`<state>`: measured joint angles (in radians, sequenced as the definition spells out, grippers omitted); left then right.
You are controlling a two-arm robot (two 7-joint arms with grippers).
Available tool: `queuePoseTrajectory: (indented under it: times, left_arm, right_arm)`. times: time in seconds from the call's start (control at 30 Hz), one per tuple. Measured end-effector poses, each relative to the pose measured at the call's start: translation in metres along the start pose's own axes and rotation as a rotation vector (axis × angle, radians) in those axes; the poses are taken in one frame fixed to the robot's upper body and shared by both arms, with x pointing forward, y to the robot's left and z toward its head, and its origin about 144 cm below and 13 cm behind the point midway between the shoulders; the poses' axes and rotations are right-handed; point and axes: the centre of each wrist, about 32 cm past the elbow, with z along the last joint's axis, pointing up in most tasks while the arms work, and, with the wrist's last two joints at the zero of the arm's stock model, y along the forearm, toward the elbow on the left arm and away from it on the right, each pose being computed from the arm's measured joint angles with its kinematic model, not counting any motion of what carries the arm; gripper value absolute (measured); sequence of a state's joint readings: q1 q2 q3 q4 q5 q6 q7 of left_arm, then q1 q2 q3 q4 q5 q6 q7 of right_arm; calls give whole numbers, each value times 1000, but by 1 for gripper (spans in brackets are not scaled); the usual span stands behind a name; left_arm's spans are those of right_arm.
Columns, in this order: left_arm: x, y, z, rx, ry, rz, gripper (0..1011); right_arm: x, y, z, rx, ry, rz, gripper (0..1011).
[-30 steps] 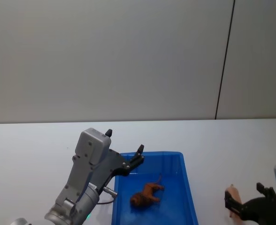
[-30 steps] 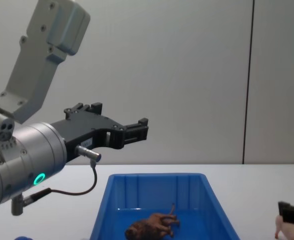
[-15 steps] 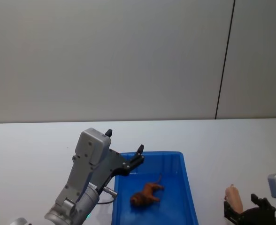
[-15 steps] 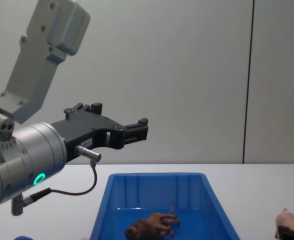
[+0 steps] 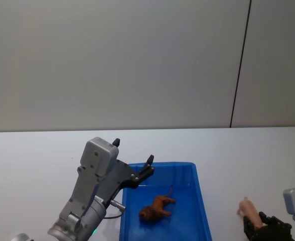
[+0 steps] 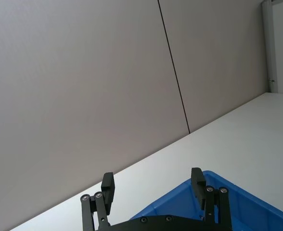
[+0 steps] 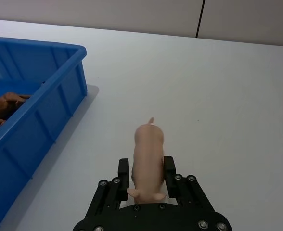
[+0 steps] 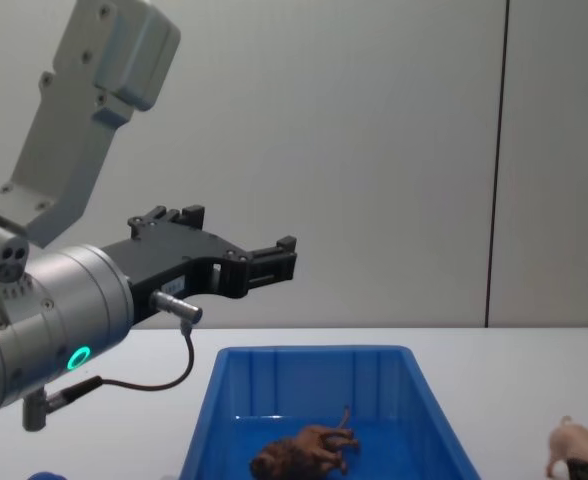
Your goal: Pick up the two dolls from the table and place them into the box.
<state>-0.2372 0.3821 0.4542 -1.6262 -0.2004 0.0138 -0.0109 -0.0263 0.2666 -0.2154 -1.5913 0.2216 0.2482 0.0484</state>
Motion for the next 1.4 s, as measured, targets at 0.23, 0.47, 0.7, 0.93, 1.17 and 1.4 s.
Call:
queuePoseTrajectory:
  times: [0.23, 0.47, 0.7, 0.93, 1.17, 1.4]
  left_arm:
    - [0, 0, 0, 0, 0, 0, 1001]
    - [0, 0, 0, 0, 0, 0, 1001]
    - [0, 0, 0, 0, 0, 0, 1001]
    - [0, 0, 0, 0, 0, 0, 1001]
    - [0, 0, 0, 0, 0, 0, 1002]
    - [0, 0, 0, 0, 0, 0, 1001]
  right_arm:
    - [-2, -1, 3, 30, -1, 9, 367]
    - [-6, -3, 14, 98, -6, 43, 367]
    - [-12, -1, 31, 188, -14, 119, 367]
    - [-20, 6, 46, 251, -20, 209, 367]
    - [-30, 18, 56, 282, -22, 299, 367]
    - [-40, 32, 62, 288, -21, 369, 430]
